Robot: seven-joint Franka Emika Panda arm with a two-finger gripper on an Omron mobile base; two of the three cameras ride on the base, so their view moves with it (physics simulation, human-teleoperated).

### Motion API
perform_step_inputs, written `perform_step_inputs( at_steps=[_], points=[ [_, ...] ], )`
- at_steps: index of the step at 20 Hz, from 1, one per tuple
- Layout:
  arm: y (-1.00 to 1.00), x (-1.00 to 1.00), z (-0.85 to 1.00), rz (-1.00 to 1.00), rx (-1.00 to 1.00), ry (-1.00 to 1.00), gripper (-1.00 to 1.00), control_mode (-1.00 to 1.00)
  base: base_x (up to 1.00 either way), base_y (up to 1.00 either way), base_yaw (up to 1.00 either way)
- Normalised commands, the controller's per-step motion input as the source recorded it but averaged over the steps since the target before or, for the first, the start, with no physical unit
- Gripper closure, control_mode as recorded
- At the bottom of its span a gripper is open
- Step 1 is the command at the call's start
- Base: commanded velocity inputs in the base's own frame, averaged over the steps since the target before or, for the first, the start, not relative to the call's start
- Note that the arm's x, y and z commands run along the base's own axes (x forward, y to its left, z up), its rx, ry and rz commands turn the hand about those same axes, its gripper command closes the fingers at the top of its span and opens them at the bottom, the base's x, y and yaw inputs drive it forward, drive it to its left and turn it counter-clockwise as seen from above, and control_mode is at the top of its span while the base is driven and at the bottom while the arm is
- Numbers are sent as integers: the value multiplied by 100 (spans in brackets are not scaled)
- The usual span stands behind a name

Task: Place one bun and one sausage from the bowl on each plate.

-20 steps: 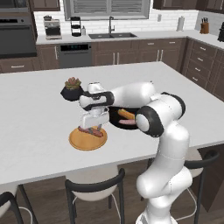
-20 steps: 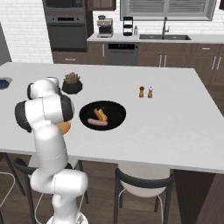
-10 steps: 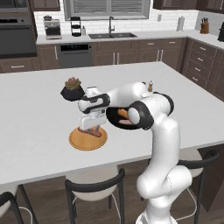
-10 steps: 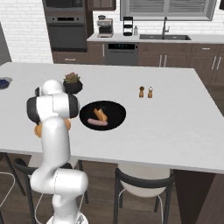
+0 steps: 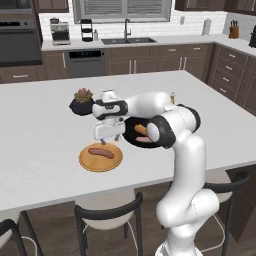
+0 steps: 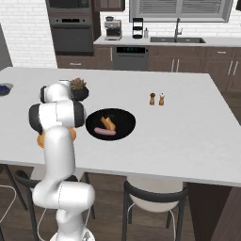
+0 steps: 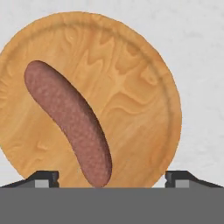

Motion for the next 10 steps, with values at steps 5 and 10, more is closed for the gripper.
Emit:
perform_step_inputs(
  at_steps=[5,10],
  points=[
    [-100,-16,55,-29,0,-22,-100,-100,0,0,0],
    [-100,-8,88,-39,0,-20,-100,-100,0,0,0]
  ],
)
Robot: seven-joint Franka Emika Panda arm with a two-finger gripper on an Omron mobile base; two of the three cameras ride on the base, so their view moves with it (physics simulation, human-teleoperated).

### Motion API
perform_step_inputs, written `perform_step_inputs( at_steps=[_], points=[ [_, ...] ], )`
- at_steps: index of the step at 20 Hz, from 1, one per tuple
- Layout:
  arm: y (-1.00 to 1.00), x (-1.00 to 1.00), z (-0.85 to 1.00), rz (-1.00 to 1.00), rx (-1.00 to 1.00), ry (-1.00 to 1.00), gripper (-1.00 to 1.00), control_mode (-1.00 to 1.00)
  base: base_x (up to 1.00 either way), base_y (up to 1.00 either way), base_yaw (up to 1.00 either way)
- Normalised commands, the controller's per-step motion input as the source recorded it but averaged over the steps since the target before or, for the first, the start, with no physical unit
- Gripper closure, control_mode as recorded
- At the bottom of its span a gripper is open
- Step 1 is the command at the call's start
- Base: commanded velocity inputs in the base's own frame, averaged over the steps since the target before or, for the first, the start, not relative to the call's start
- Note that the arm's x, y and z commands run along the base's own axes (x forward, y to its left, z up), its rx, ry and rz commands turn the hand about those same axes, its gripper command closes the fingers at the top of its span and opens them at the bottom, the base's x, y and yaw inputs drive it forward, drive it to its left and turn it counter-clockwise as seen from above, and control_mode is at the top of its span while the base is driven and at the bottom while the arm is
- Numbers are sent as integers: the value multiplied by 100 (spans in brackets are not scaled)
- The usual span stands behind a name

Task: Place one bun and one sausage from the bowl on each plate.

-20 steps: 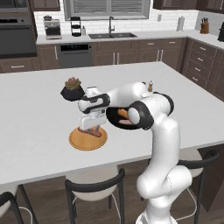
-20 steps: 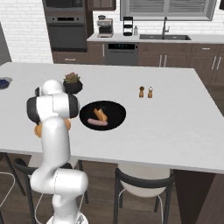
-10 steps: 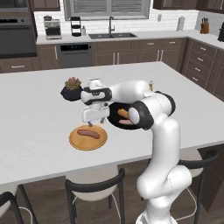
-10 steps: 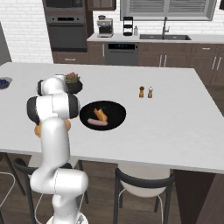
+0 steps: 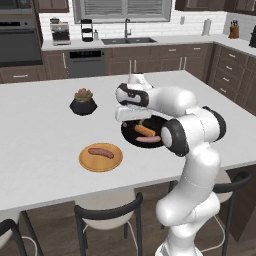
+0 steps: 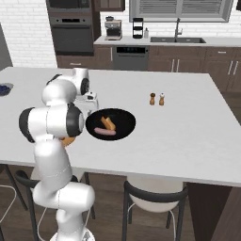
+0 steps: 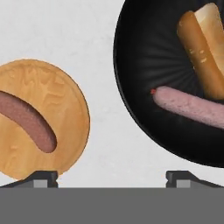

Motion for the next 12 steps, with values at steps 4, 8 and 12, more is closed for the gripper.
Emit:
perform_step_inputs(
  at_steps=[4,8,12],
  points=[
    [-100,10,32,-36,-9,-23,-100,-100,0,0,0],
    [-100,55,-18,-28,-15,-9,-100,-100,0,0,0],
    [-33,39,-30,-4,-6,1,-100,-100,0,0,0]
  ],
)
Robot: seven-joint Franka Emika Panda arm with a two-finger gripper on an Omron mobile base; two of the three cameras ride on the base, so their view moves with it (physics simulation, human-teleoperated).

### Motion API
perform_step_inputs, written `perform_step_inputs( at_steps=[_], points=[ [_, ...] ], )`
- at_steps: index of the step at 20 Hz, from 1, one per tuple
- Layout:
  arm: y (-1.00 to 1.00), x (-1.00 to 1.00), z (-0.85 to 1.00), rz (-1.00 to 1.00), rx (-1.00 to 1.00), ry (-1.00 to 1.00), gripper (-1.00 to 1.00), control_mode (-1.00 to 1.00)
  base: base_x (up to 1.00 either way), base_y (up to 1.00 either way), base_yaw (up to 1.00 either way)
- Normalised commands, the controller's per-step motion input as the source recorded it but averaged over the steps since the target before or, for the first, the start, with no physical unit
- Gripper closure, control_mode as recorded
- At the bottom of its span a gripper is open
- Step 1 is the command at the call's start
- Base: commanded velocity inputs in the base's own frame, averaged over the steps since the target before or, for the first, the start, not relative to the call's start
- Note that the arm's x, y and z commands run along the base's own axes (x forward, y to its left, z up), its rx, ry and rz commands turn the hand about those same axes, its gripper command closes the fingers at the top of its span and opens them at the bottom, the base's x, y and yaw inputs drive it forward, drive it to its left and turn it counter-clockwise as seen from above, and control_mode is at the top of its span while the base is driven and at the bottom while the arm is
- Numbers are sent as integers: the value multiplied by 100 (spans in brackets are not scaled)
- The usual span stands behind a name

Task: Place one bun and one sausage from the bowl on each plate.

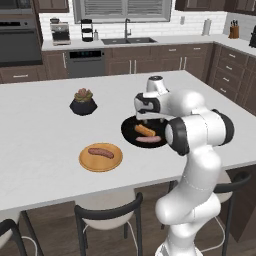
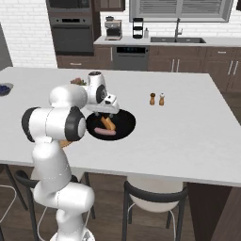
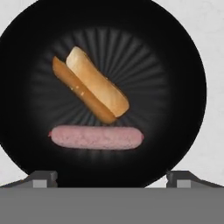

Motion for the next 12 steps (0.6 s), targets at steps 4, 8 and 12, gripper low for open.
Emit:
perform_step_inputs(
  at_steps=[4,8,12],
  points=[
    [0,25,-35,12,0,11,-100,-100,0,0,0],
    [-3,36,-35,31,0,13,-100,-100,0,0,0],
    [-4,25,-46,10,-8,2,-100,-100,0,0,0]
  ],
)
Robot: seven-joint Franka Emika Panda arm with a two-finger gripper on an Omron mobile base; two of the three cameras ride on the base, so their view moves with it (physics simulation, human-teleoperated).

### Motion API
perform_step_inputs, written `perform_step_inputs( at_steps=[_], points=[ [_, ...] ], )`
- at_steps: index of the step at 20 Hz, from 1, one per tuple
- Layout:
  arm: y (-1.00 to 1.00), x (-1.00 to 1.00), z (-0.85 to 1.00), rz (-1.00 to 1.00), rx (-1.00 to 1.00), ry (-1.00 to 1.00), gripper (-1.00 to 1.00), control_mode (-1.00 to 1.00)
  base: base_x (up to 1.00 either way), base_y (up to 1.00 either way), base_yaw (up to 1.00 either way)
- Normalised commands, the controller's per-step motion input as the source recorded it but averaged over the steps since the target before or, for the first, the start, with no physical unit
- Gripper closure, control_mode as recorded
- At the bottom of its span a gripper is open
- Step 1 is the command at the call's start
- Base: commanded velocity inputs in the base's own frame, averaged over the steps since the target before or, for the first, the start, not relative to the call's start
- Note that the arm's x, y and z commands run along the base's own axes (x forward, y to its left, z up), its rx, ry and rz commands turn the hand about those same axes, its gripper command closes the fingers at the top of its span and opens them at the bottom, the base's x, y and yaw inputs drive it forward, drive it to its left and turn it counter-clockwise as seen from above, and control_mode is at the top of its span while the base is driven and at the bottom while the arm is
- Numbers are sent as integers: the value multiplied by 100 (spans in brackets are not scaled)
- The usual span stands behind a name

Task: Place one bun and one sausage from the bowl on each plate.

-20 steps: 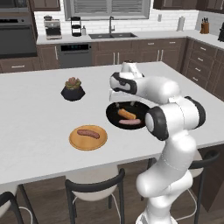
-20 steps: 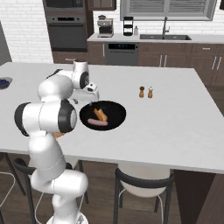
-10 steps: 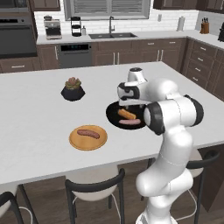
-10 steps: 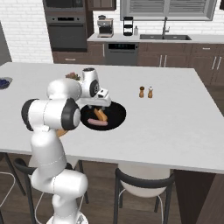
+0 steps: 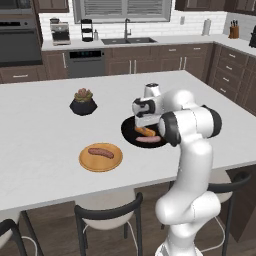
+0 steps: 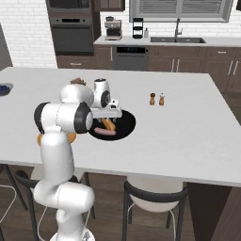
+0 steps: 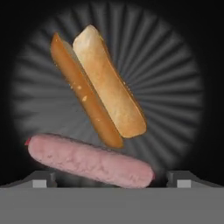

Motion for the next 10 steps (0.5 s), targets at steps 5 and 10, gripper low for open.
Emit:
perform_step_inputs(
  at_steps=[5,10],
  points=[
    [-2,28,-59,1,-13,4,-100,-100,0,0,0],
    [-7,33,-27,1,-1,3,-100,-100,0,0,0]
  ],
)
